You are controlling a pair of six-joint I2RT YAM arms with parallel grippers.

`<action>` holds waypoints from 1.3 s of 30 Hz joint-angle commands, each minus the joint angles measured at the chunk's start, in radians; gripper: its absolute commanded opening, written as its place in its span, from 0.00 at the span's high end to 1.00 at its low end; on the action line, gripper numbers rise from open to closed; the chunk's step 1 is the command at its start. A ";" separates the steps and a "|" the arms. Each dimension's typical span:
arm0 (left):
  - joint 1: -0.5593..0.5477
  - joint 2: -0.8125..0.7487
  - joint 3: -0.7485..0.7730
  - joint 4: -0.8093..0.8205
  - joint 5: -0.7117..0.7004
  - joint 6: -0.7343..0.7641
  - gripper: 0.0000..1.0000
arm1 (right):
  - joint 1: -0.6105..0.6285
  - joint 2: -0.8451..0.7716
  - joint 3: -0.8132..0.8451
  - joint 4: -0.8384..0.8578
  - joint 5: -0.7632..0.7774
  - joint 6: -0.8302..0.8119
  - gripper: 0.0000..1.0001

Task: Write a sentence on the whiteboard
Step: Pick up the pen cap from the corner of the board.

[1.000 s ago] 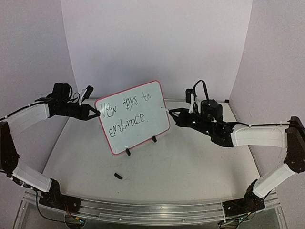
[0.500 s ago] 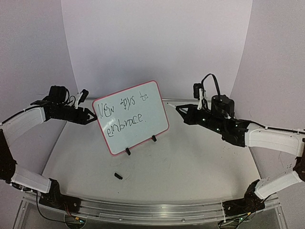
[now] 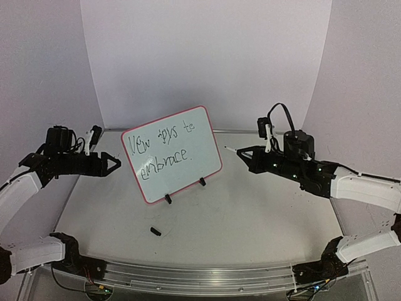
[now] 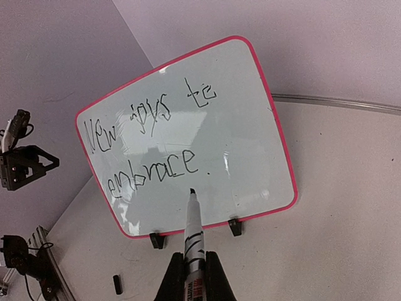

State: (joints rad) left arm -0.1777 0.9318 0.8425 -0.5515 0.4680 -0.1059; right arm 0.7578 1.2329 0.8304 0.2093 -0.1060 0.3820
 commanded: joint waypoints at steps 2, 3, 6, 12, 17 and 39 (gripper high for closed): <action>-0.141 -0.130 -0.146 0.117 -0.001 -0.240 0.23 | 0.003 -0.049 -0.039 -0.048 -0.033 0.020 1.00; -0.180 -0.135 -0.172 0.146 -0.007 -0.261 0.23 | 0.005 -0.053 -0.045 -0.050 -0.031 0.028 1.00; -0.282 -0.109 -0.261 0.271 -0.015 -0.310 0.24 | 0.019 -0.059 -0.059 -0.051 -0.023 0.057 1.00; -0.498 -0.014 -0.326 0.350 -0.071 -0.255 0.25 | 0.069 -0.042 -0.067 -0.053 0.012 0.095 1.00; -0.599 0.076 -0.373 0.379 -0.068 -0.198 0.23 | 0.108 0.007 -0.036 -0.053 0.027 0.101 1.00; -0.633 0.389 -0.298 0.493 -0.090 -0.138 0.25 | 0.189 0.048 -0.037 -0.007 0.052 0.090 1.00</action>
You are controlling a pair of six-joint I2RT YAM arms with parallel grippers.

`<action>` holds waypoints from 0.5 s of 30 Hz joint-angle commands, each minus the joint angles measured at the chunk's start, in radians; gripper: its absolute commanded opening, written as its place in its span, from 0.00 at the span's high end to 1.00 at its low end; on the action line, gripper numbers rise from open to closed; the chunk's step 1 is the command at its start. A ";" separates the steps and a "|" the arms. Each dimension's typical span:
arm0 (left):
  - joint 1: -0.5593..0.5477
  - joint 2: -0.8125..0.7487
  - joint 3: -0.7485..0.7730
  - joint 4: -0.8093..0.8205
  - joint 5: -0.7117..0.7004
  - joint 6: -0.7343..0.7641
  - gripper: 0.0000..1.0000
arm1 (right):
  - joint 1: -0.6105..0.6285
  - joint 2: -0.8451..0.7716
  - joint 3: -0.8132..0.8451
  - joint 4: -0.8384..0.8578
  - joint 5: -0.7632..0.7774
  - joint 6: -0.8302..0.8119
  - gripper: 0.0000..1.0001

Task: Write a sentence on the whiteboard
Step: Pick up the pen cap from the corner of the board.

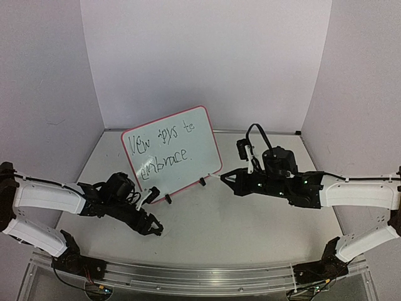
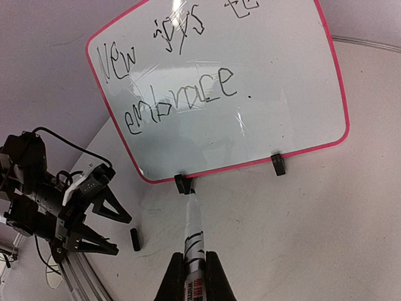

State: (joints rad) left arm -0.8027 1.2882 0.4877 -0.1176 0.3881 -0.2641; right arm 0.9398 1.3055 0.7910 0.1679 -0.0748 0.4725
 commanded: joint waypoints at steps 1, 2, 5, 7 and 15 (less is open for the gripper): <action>-0.010 0.046 0.060 0.063 -0.011 0.021 0.25 | 0.008 -0.028 -0.001 0.036 0.021 -0.001 1.00; -0.010 0.056 0.064 0.066 -0.015 0.023 0.25 | 0.008 -0.031 -0.003 0.036 0.021 -0.001 1.00; -0.011 0.091 0.068 0.068 -0.028 0.025 0.26 | 0.008 -0.038 -0.010 0.036 0.020 -0.002 1.00; -0.013 0.107 0.071 0.060 -0.035 0.026 0.26 | 0.008 -0.043 -0.014 0.035 0.020 -0.003 1.00; -0.030 0.119 0.056 0.045 0.019 0.027 0.35 | 0.008 -0.048 -0.022 0.036 0.020 -0.005 1.00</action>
State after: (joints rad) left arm -0.8157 1.4065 0.5240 -0.0849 0.3745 -0.2540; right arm 0.9404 1.2813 0.7771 0.1776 -0.0690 0.4721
